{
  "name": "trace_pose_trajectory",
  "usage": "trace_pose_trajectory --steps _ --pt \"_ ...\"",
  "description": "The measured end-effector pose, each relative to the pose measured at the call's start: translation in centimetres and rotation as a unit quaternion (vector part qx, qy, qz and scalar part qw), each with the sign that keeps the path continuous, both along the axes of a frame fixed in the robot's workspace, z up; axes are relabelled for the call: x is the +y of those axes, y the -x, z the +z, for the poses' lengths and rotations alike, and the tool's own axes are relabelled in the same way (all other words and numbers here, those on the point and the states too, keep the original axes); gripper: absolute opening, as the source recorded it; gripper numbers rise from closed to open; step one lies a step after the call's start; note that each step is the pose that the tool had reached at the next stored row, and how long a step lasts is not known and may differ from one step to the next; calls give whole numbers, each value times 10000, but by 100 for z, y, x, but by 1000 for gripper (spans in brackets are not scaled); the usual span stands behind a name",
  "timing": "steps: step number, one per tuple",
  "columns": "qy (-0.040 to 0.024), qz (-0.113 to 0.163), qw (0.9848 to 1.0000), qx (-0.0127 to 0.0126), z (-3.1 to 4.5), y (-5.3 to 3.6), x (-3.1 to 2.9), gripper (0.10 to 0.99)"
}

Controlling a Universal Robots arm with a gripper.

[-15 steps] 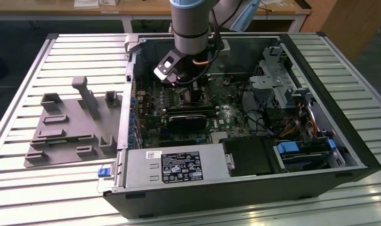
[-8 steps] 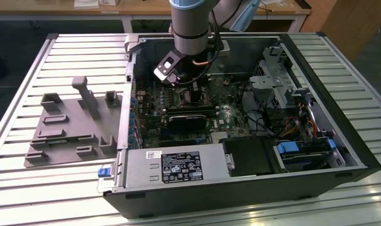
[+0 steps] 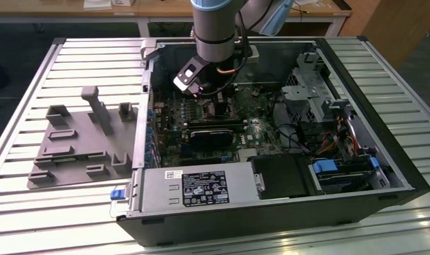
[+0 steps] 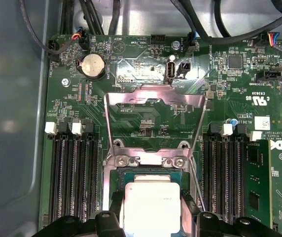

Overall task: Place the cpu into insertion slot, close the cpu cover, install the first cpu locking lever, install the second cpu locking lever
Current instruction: 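Place the cpu into insertion slot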

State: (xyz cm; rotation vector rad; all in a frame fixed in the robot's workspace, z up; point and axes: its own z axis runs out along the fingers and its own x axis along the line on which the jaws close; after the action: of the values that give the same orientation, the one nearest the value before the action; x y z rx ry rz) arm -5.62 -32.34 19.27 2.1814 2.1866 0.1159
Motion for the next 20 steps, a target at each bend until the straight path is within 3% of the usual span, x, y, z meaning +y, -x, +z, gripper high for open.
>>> trace_pose_trajectory --steps 20 --pt "1 0 10000 0 0 2 12 537"
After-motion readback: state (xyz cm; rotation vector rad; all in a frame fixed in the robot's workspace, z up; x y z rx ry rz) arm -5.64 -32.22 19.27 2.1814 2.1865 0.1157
